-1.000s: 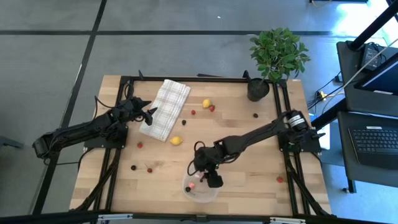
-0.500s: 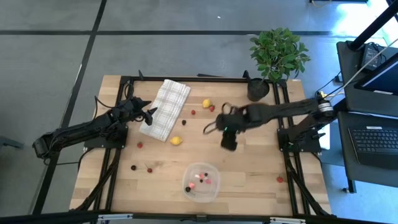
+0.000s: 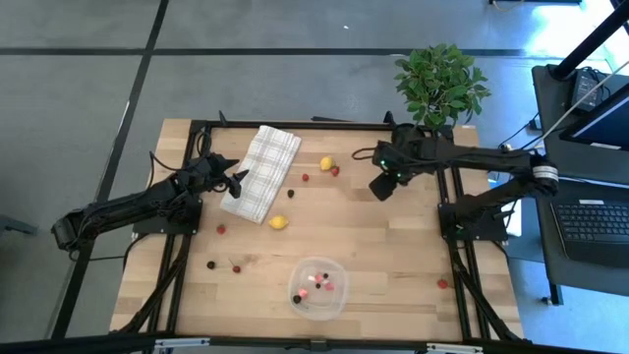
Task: Pick and placing Produce into tupperware
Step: Put the right black raspberry into the transparent bin
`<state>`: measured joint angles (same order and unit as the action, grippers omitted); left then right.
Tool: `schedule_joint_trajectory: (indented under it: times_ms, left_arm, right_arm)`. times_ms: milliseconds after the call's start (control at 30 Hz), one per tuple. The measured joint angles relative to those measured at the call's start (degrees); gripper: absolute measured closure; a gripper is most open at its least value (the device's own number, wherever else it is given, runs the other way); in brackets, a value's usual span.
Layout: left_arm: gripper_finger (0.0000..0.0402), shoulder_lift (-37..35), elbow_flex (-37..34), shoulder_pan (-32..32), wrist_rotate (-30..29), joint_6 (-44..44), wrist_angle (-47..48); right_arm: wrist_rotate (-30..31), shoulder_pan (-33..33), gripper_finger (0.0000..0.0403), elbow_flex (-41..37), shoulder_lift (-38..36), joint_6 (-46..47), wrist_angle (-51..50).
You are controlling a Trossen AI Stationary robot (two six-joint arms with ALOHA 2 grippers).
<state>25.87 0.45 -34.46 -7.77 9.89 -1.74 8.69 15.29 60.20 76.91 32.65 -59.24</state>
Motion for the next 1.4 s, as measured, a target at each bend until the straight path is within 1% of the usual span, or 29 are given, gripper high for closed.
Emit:
schedule_joint_trajectory:
  times_ms: [200, 433, 533, 833, 933, 1033, 1100, 1167, 1267, 1400]
  left_arm:
    - [0.0151, 0.00, -0.02, -0.01, -0.02, 0.01, 0.00]
    - [0.0151, 0.00, -0.01, -0.02, -0.02, 0.01, 0.00]
    - [0.0151, 0.00, 0.00, 0.00, -0.02, 0.02, 0.00]
    - [0.0151, 0.00, -0.02, 0.00, -0.02, 0.00, 0.00]
    - [0.0151, 0.00, 0.00, 0.00, -0.02, 0.02, 0.00]
    - [0.0151, 0.00, -0.01, -0.01, -0.02, 0.01, -0.01]
    - [0.0151, 0.00, -0.02, -0.02, -0.02, 0.00, 0.00]
    - [0.0151, 0.00, -0.02, 0.00, -0.02, 0.00, 0.00]
    - [0.0151, 0.00, -0.01, -0.01, -0.02, 0.01, 0.00]
    - [0.0151, 0.00, 0.00, 0.00, -0.02, 0.00, -0.02]
  right_arm:
    - [0.00, 5.27, 0.0235, -8.16, 0.02, -1.72, 5.29]
    - [0.00, 10.38, 0.0235, -13.10, 0.03, -5.11, 8.33]
    - [0.02, 11.08, 0.0235, -14.28, 0.02, -7.59, 8.70]
    - [-0.19, 11.08, 0.0231, -16.29, 0.04, -5.90, 9.21]
    - [-0.20, 11.06, 0.0214, -16.31, 0.04, -5.75, 9.33]
    - [0.02, 11.08, 0.0184, -16.31, 0.04, -5.34, 9.34]
    - [1.45, 11.05, 0.0165, -16.31, 0.04, -4.46, 9.29]
    - [2.05, 11.06, 0.0151, -16.31, 0.04, -5.45, 9.39]
    - [2.19, 11.06, 0.0138, -16.28, 0.04, -5.27, 9.73]
    - [2.22, 10.69, 0.0135, -16.28, 0.04, 0.66, 10.19]
